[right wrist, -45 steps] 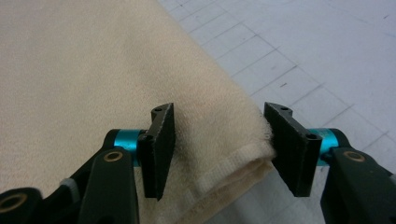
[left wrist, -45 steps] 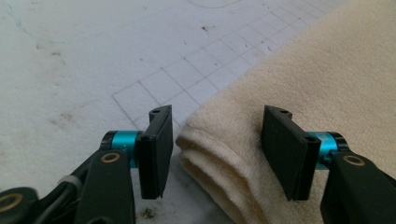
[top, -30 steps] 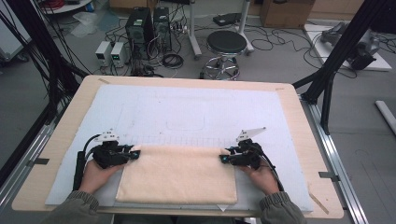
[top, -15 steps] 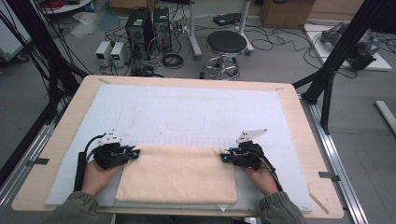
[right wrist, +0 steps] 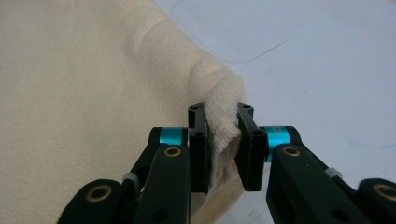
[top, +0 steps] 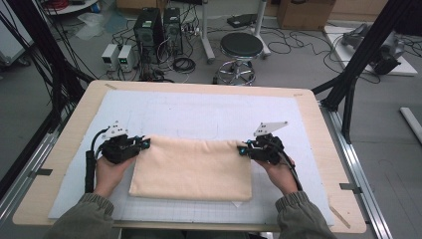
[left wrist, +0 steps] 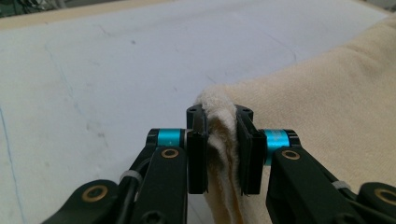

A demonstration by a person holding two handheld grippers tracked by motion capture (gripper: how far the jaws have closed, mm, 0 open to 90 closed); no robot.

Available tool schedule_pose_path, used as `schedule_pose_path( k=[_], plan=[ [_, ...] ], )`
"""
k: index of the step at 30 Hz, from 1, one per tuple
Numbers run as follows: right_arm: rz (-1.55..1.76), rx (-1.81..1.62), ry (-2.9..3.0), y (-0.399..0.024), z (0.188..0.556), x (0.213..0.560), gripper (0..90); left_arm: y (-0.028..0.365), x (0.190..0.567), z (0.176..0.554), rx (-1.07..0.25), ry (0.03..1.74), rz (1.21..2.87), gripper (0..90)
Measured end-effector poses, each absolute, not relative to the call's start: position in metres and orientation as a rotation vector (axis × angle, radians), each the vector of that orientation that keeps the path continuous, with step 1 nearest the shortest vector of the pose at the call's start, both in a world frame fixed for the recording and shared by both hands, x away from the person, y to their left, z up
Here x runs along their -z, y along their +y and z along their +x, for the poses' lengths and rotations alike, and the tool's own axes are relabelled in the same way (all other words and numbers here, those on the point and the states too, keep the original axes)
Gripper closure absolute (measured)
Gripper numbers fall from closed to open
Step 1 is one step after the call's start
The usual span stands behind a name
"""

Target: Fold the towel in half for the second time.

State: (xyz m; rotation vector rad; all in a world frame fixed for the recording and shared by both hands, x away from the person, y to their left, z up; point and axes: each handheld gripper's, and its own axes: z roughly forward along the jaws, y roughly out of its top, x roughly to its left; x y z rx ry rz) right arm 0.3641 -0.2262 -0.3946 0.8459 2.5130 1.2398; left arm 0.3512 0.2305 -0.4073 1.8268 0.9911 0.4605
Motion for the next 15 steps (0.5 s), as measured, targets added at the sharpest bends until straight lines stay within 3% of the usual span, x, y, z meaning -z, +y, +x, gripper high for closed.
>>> schedule_pose_path(
  k=[15],
  plan=[
    [0.944, -1.224, 2.415, -0.223, 0.43, 0.375, 77.6, 0.223, 0.387, 0.411, -0.55, 1.054, 1.805, 76.7]
  ],
)
